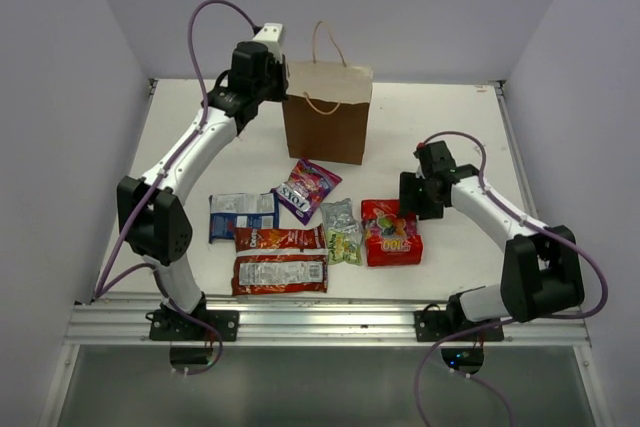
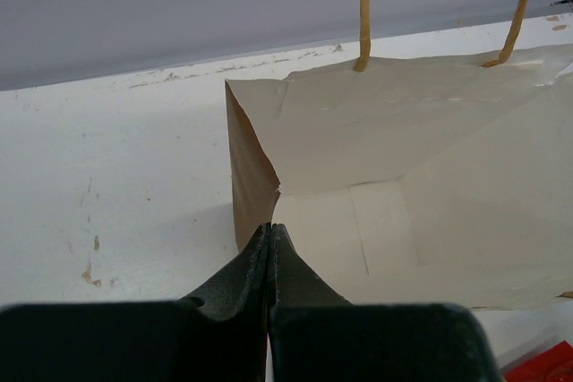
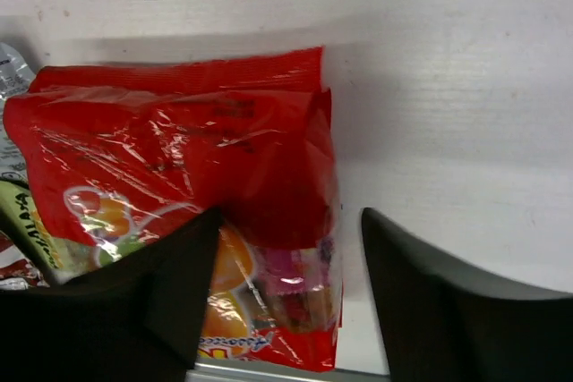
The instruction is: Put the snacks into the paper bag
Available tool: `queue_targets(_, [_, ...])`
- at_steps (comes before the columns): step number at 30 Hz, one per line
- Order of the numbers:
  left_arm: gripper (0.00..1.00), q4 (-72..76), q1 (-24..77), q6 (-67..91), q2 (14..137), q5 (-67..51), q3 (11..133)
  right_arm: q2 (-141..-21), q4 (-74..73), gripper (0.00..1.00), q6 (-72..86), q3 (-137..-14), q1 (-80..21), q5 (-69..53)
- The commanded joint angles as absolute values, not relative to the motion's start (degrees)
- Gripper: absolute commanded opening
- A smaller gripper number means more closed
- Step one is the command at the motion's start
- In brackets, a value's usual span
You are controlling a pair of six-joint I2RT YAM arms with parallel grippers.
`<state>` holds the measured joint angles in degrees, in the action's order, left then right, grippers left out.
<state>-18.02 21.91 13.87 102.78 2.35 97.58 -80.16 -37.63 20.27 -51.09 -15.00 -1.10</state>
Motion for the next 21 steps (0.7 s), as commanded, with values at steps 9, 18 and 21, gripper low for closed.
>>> queue_targets(9, [0.00,-18.90,22.15,12.57,103.80,2.29,99.14,-78.59,-37.18,0.00,20.39,-51.94,-16.17,-2.91])
queue_targets(18, [0.00,-19.51,22.15,11.95,103.27,1.93,98.79,-65.92,-44.55,0.00,18.11,-72.29,-16.70,3.86])
queue_targets(21, [0.00,-19.34,22.15,12.13,103.27,1.85,98.79,-66.62,-43.43,0.00,17.49,-80.21,-16.70,4.22])
